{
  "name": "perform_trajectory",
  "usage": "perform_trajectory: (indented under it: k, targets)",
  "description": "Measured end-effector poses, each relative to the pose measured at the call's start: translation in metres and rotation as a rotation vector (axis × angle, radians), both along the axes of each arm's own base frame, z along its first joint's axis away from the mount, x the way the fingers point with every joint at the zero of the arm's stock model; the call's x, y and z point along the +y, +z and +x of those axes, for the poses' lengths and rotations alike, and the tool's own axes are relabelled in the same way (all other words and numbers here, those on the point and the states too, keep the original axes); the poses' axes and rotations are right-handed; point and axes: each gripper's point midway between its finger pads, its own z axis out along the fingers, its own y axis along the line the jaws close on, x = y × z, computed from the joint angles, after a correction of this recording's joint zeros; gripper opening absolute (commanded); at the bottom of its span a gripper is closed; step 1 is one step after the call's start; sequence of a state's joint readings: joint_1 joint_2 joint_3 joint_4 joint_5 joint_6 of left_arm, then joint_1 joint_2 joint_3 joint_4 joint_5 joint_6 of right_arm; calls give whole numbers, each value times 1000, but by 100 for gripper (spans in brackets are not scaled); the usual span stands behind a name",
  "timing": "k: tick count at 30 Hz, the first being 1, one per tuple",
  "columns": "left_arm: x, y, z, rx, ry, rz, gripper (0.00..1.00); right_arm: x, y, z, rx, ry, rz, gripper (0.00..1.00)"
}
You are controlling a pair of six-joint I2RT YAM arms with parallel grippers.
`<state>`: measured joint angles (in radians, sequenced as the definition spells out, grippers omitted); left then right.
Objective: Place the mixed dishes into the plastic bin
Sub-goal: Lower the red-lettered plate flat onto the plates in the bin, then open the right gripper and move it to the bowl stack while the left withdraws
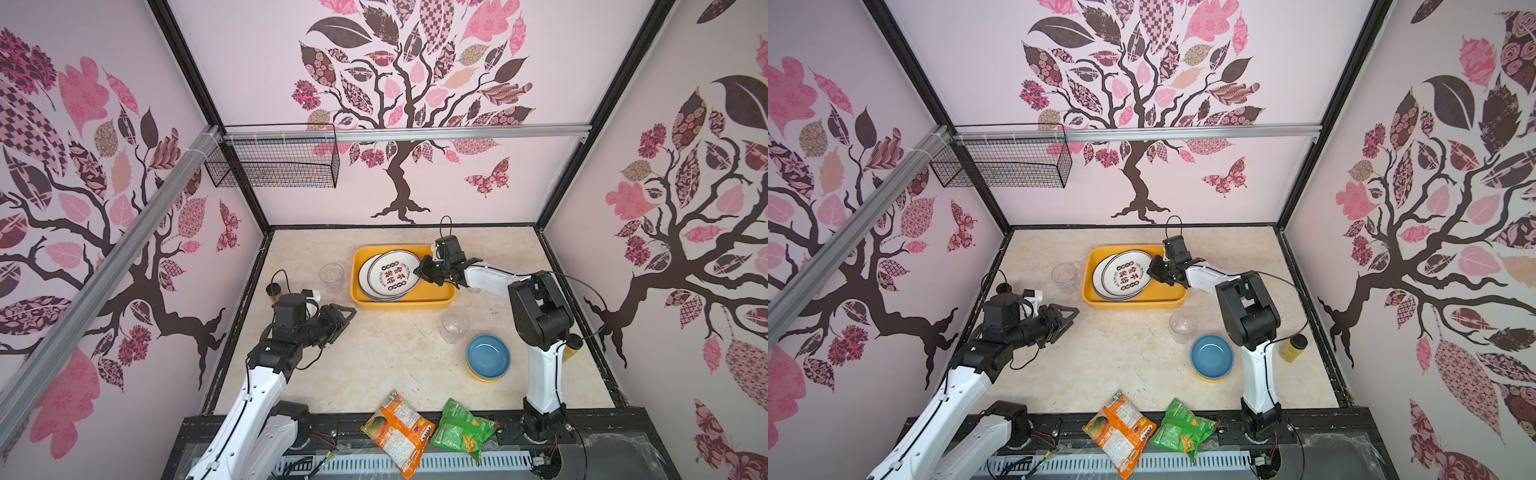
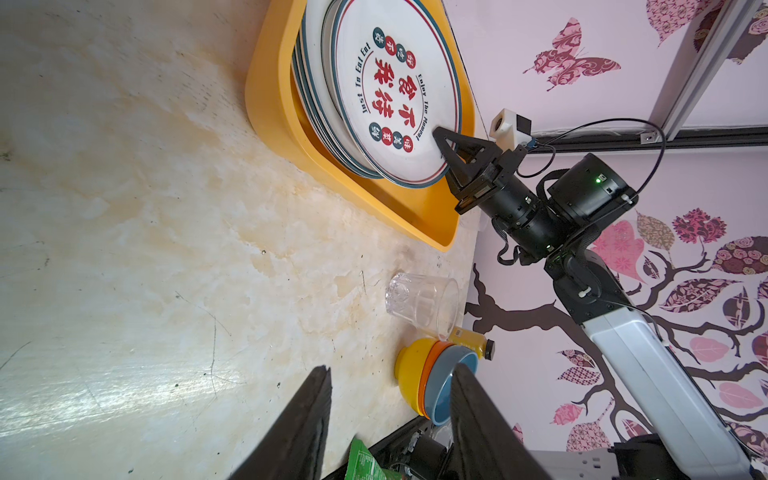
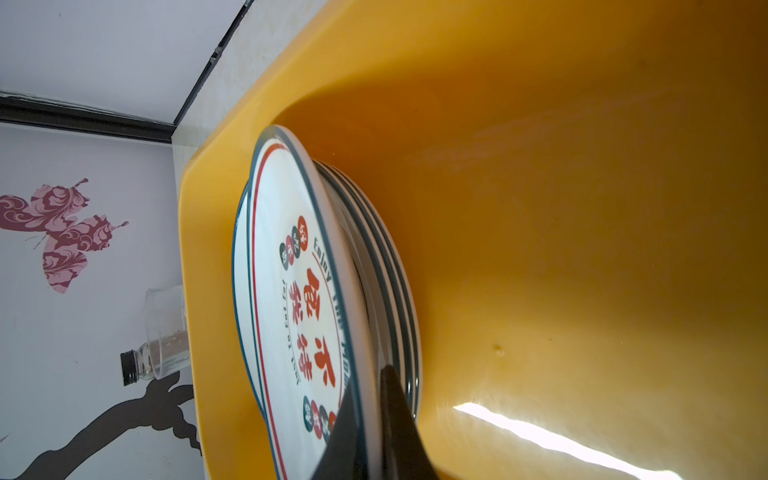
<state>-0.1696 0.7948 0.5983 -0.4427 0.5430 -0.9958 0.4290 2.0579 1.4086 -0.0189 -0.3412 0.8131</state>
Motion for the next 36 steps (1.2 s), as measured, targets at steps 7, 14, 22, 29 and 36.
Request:
perform_trajectory:
  k: [7,14,22,29,36]
  targets:
    - [0,-2,-1,6,2,-1,49,6,3,5,-5,11,-3,24]
    - [0,-4,-1,13,5,-4,49,4,-6,-1,21,23,-68,30]
    - [0,-9,-2,29,10,-9,49,2,-6,-2,-5,36,-181,33]
    - [0,-11,-2,33,13,-12,49,2,-1,-2,-35,49,-253,33]
    - [0,-10,0,23,10,-12,58,-2,-5,-5,-39,53,-308,37]
